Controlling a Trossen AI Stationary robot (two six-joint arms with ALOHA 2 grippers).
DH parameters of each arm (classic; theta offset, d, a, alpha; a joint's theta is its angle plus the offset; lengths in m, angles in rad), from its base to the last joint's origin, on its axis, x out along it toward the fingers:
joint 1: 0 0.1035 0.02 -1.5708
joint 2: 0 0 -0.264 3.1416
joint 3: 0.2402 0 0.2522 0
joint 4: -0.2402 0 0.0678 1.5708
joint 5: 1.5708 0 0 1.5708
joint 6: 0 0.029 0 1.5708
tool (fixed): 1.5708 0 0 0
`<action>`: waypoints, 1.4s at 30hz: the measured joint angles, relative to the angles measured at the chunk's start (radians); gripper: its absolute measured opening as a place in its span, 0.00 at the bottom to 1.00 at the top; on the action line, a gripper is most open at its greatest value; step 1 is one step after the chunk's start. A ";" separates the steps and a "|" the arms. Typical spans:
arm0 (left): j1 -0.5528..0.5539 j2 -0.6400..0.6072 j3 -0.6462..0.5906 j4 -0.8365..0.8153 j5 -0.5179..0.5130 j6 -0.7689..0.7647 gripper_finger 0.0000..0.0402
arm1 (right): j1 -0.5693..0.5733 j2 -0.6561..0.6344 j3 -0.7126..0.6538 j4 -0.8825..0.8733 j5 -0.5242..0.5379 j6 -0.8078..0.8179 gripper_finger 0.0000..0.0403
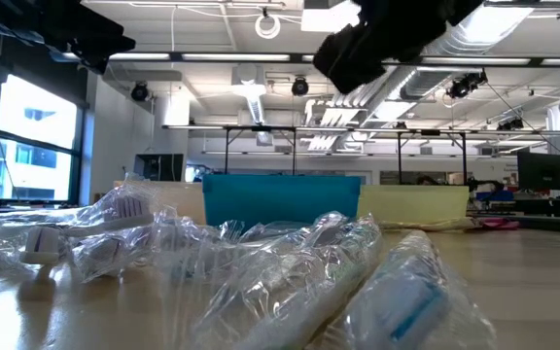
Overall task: Pick & Place Toothbrushes
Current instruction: Put the blue toothbrush into the orange bin
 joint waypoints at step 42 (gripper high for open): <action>0.000 0.000 0.000 -0.112 0.000 -0.007 0.37 | 0.029 0.127 0.000 0.095 0.178 -0.022 0.28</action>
